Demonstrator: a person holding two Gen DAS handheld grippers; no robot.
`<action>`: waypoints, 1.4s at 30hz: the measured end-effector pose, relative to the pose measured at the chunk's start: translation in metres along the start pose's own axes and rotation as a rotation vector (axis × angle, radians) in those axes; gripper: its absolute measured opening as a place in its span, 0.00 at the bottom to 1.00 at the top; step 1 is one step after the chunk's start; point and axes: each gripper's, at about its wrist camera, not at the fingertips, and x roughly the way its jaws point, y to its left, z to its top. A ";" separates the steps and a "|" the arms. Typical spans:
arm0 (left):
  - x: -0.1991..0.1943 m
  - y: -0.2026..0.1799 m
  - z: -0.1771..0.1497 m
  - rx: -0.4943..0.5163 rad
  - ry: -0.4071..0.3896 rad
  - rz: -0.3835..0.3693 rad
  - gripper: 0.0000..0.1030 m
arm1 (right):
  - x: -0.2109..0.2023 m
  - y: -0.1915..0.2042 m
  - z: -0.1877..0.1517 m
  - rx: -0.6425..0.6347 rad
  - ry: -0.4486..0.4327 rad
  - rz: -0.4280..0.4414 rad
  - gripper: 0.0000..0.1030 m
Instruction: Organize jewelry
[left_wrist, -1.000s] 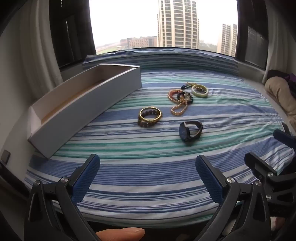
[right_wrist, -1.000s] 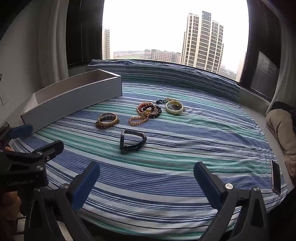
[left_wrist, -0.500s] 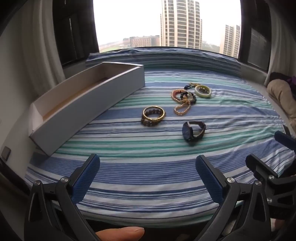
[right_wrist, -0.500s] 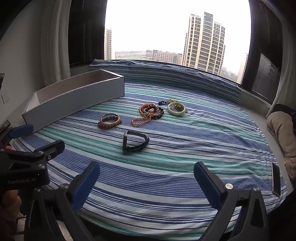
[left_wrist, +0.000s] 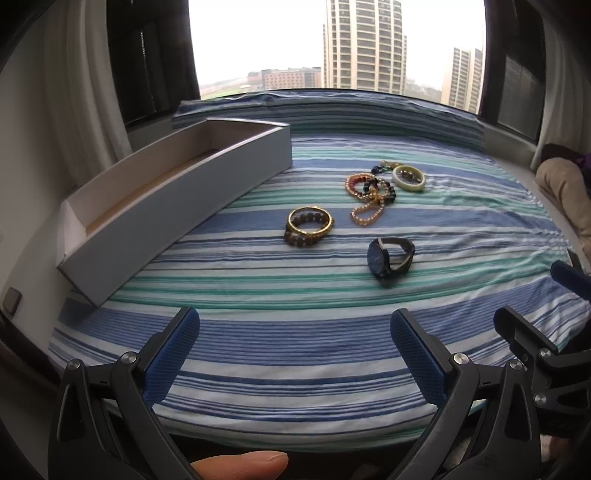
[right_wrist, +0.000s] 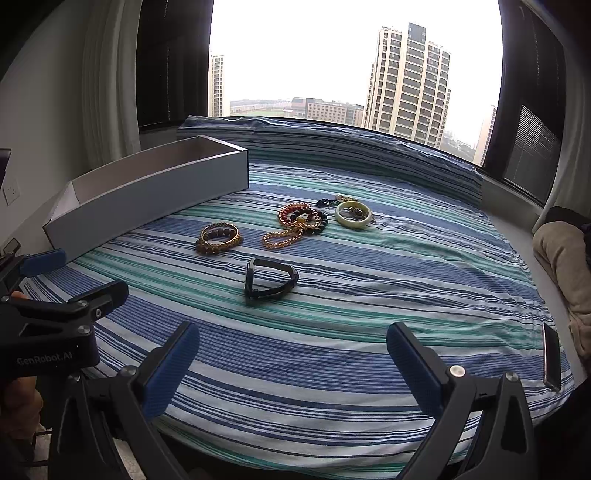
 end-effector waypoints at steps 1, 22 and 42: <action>0.000 0.000 0.000 0.001 -0.001 0.000 1.00 | 0.000 0.000 0.000 -0.001 0.001 0.000 1.00; 0.001 -0.004 -0.002 0.016 0.003 0.009 1.00 | 0.002 0.003 0.003 -0.001 0.011 0.001 1.00; 0.000 -0.007 -0.004 0.018 0.006 0.008 1.00 | 0.003 0.006 0.003 -0.003 0.010 0.000 1.00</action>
